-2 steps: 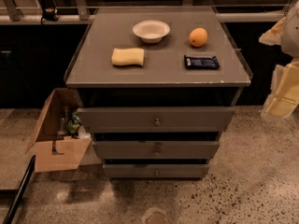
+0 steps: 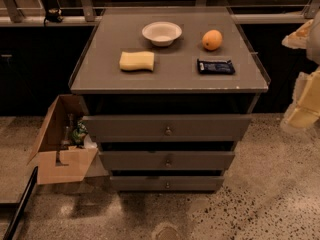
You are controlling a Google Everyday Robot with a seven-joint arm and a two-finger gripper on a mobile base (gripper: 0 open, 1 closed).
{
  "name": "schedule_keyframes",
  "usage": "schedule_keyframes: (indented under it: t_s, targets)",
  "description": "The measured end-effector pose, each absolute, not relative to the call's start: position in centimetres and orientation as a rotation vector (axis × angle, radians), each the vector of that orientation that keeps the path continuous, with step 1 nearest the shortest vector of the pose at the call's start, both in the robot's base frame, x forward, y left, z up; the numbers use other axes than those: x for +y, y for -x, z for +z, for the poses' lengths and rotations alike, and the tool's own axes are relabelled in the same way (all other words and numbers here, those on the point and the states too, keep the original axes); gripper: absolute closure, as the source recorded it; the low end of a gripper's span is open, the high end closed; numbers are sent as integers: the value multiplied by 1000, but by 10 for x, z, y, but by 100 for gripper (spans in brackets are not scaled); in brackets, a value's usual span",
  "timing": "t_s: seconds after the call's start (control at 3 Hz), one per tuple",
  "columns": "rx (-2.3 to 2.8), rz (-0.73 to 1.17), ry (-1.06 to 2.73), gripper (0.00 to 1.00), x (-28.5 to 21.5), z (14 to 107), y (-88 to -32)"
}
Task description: Open bottom drawer
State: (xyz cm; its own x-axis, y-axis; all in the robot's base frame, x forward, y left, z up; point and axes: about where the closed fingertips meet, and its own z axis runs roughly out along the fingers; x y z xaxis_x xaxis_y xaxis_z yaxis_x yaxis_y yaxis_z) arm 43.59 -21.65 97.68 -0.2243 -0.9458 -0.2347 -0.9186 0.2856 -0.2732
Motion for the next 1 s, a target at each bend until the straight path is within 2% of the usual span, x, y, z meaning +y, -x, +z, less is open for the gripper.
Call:
schedule_keyframes:
  t_s: [0.33,1.0]
  targets:
    - [2158,-51,1583,0,-219,961,-425]
    - [1953,251,1445,0,-203,891,-421]
